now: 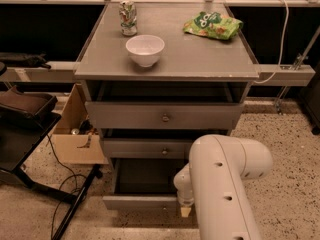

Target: Open bottom drawer

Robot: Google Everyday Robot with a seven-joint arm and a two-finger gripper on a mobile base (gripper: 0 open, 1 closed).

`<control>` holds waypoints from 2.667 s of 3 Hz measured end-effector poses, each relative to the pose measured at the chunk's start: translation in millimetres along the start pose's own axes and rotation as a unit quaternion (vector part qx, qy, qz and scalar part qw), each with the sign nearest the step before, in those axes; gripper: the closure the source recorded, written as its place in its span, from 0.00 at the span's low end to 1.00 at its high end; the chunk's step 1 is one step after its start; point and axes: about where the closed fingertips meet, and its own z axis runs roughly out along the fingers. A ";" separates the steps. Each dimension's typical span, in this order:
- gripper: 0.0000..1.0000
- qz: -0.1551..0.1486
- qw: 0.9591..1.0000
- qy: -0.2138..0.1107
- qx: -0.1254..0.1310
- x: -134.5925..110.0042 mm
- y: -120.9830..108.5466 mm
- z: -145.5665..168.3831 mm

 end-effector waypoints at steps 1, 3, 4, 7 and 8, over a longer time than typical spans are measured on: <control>0.00 0.000 1.000 0.000 0.000 0.0 0.0 0.0; 0.00 -0.013 1.000 -0.010 0.011 -3.6 0.3 -6.2; 0.00 -0.032 0.999 -0.022 0.030 -11.0 8.2 -25.7; 0.70 0.019 0.998 -0.057 -0.036 -3.5 73.9 -7.6; 0.94 0.019 0.998 -0.057 -0.036 -4.7 71.8 -9.8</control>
Offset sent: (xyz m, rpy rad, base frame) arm 0.0000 0.0000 0.0000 0.0000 0.0000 0.0000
